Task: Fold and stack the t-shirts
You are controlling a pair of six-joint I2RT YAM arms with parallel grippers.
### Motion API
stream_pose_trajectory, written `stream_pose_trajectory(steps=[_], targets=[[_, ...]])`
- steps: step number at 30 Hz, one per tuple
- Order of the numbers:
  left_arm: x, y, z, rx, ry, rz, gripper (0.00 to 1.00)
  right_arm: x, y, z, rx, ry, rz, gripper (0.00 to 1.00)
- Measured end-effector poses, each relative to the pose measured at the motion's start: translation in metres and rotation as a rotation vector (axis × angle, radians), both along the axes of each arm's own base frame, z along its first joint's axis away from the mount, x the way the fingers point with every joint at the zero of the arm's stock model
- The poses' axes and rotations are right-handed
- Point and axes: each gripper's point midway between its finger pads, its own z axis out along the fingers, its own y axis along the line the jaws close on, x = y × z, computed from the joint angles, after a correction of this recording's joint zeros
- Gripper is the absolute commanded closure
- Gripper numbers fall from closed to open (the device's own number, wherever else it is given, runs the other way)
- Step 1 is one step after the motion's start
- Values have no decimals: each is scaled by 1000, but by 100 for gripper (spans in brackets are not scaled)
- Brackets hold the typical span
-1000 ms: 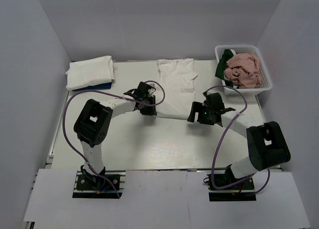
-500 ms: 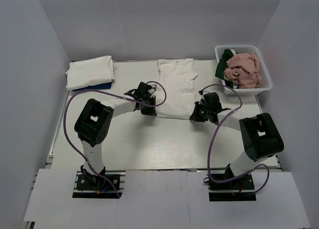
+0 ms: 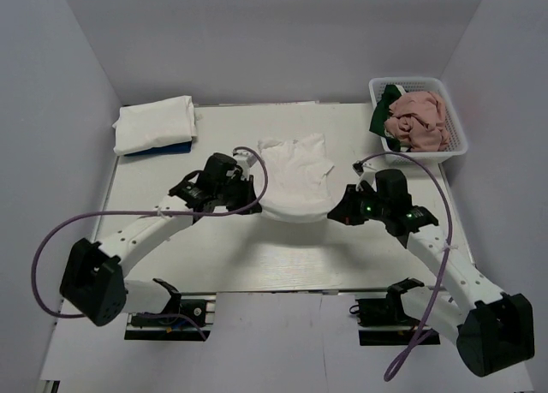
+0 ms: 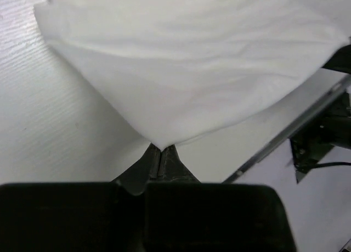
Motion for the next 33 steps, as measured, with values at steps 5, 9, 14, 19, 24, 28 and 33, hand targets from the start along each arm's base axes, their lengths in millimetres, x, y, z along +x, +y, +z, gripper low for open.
stream_pose_trajectory(steps=[5, 9, 14, 19, 24, 28, 33], targets=[[-8, -1, 50, -100, -103, -20, 100, -8, 0, 28, 23, -29, 12, 100], [2, 0, 75, -115, -180, 8, 100, 5, -2, 47, -1, -50, -13, 100], [25, 1, 90, -96, -239, 68, 100, 25, 0, 60, -12, -63, -37, 100], [61, -1, 83, -34, -244, 139, 100, 47, -1, 62, -24, -76, -77, 100], [104, -6, 66, 34, -222, 199, 100, 79, -3, 60, -35, -86, -141, 100], [133, 0, 49, 75, -194, 244, 100, 104, -1, 54, -37, -76, -165, 100], [171, 9, 43, 86, -189, 289, 100, 140, 4, 56, -21, -92, -181, 100]])
